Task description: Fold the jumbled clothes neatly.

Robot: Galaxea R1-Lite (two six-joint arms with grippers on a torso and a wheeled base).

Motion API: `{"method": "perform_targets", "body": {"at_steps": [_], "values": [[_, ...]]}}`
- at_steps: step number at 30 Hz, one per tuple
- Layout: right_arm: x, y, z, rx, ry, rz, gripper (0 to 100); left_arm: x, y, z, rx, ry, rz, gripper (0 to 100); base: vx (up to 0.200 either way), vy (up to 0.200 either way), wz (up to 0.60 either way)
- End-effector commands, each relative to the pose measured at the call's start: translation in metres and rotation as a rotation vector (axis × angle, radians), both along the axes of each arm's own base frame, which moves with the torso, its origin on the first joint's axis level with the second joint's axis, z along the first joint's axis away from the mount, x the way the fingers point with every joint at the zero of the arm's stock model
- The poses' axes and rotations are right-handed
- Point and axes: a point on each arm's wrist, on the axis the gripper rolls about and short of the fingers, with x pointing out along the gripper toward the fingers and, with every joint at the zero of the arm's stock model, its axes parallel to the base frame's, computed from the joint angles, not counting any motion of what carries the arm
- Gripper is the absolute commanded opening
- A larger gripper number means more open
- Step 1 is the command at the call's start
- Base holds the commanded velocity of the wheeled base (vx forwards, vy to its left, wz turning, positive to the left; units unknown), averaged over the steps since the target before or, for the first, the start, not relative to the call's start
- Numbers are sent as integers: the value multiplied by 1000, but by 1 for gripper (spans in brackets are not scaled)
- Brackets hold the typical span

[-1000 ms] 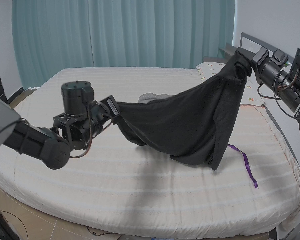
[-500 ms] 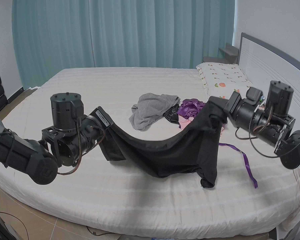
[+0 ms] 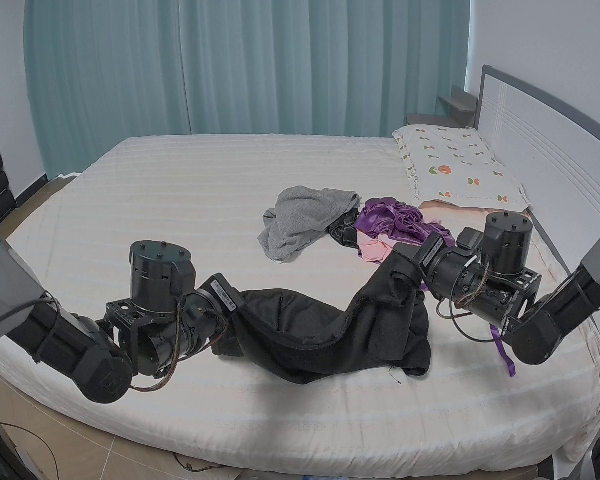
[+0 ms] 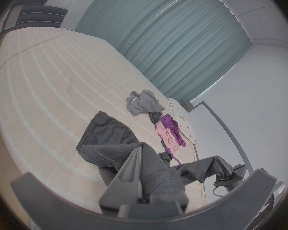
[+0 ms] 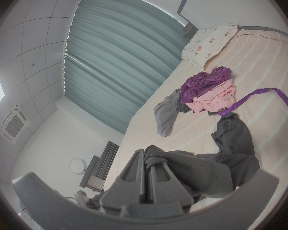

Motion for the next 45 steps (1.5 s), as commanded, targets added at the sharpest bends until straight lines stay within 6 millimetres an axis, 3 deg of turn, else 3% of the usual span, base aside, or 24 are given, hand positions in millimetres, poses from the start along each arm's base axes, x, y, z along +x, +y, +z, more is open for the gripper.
{"method": "perform_targets", "body": {"at_steps": [1, 10, 15, 36, 45], "values": [[7, -1, -21, -15, 39, -37, 0, -4, 1, -9, 18, 32, -4, 0, 0, 0, 0], [6, 1, -37, -15, 33, -37, 0, -5, 2, -16, -2, 66, 8, 0, -89, 0, 0], [1, 1, -39, -10, 20, -31, 0, -6, 2, -17, -4, 70, 8, 0, -200, 0, 0], [-3, 0, -38, -8, 15, -29, 0, -4, 2, -14, -49, 48, 28, 0, 0, 0, 0], [-5, 0, -37, 0, -4, -27, 0, -4, 5, -7, -70, 30, 25, 0, 0, 200, 0]]}}
